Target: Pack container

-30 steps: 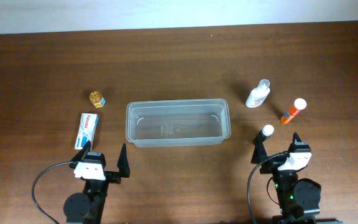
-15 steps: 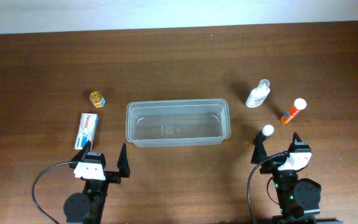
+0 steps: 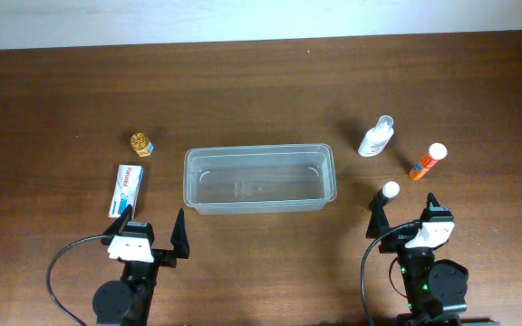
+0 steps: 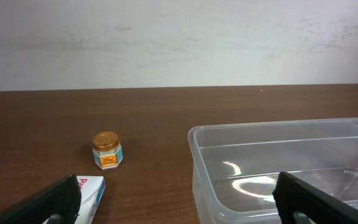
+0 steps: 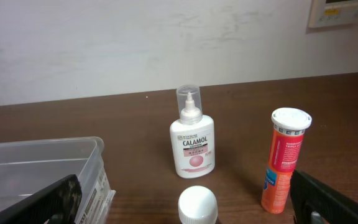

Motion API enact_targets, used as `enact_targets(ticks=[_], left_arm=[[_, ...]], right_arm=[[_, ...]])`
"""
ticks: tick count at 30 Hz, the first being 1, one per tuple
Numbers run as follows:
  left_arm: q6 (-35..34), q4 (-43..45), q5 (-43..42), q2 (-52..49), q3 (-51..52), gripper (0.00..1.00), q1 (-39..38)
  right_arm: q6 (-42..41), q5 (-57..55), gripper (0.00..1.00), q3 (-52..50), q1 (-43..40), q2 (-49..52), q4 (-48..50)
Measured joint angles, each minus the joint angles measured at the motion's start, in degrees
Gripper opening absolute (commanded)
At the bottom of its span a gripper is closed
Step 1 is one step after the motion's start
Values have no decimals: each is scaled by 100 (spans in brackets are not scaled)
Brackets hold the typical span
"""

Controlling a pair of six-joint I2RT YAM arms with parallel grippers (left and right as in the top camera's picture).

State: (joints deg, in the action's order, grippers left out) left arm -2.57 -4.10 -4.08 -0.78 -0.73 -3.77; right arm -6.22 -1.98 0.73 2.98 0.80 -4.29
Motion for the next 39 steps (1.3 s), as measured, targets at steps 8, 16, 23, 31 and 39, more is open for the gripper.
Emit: enact_targets(ticks=[8, 16, 23, 31, 39], left_arm=[[0, 0, 0, 0, 0, 99, 0], [0, 0, 0, 0, 0, 99, 0], [2, 0, 0, 0, 0, 99, 0], [0, 0, 2, 0, 0, 99, 0], [0, 2, 2, 4, 0, 99, 0]], right_arm=[[-2, 0, 98, 0, 0, 0, 4], [-87, 330, 98, 55, 0, 0, 284], [-111, 621, 98, 1692, 0, 420, -466], [-105, 691, 98, 5447, 0, 3338, -3215], [-109, 748, 98, 9517, 0, 7047, -6483]])
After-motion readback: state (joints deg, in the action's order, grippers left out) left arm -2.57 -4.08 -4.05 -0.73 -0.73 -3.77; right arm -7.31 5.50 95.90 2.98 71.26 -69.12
